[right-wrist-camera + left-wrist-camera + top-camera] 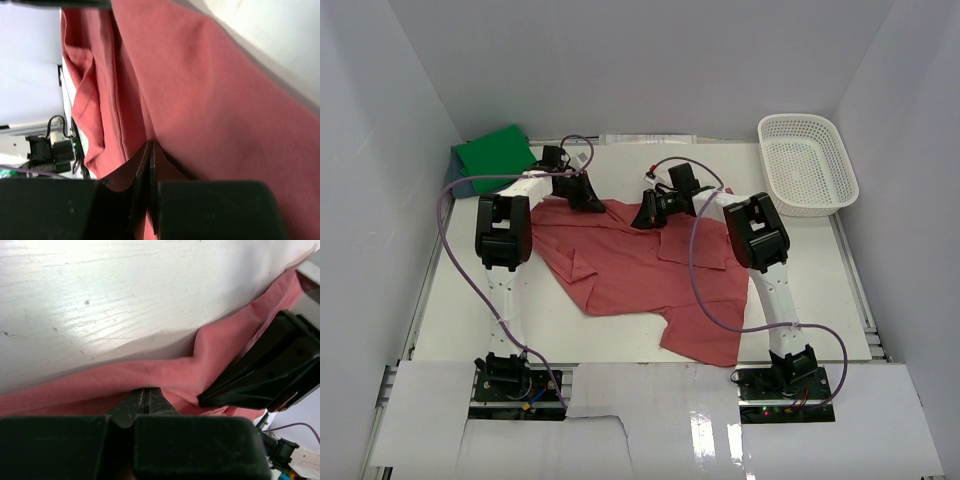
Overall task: Fold and stack the t-shirts
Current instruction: Fold the flattened tshirt in 1/3 of the way
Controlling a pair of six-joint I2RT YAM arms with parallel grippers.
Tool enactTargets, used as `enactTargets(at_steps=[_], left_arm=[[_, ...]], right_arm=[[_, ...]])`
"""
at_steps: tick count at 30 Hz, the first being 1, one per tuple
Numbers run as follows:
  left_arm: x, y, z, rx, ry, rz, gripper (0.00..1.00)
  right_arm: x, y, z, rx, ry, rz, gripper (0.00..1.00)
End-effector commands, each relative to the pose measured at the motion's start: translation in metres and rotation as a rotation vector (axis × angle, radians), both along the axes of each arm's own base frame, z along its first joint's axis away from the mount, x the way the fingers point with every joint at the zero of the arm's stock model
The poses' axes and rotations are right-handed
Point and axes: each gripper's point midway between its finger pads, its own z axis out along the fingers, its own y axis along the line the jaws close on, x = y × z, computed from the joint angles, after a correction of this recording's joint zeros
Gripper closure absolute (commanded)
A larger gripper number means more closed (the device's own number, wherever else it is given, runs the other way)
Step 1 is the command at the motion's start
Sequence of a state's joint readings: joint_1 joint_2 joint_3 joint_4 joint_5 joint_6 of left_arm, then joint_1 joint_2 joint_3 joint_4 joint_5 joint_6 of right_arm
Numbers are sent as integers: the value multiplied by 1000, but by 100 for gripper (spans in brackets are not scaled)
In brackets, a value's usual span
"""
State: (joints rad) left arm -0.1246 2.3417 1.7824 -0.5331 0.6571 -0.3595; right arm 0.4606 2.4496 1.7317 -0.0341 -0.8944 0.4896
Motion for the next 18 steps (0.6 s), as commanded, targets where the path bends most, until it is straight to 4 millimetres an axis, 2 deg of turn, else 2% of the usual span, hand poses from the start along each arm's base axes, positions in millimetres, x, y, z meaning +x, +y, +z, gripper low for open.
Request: enactTargets(at_steps=[1,2,4,5,8,12,14,15,17,18], left_arm=[[3,2,-2,22,-8,-3,100],[3,2,-2,25,-8,-1,100],[4,3,-2,29,-7,0,100],[4,4,-3,34,-5,1,100],[4,6,-1,46,-5,4,100],[-2,7,2,58,15,5,100],[-10,12,-2,80,39,15,100],[-13,13,3,87,30,16,100],[-19,19,1,119,36,24,100],[-26,22,1,135,43,24,100]], right_arm=[[-34,-1,1,-21,32,59,92],[-44,-5,-6,-36,48,62,92],[-52,-7,1,-41,35,69,92],[-59,-12,-2,-50,45,69,92],[-60,-15,5,-56,5,66,92],[-47,-16,4,-74,-20,41,92],[-39,-16,-7,-87,-12,24,92],[-32,-14,-11,-91,-13,15,92],[-19,-17,-18,-106,-22,-14,92],[-14,-18,-27,-117,-10,-26,92]])
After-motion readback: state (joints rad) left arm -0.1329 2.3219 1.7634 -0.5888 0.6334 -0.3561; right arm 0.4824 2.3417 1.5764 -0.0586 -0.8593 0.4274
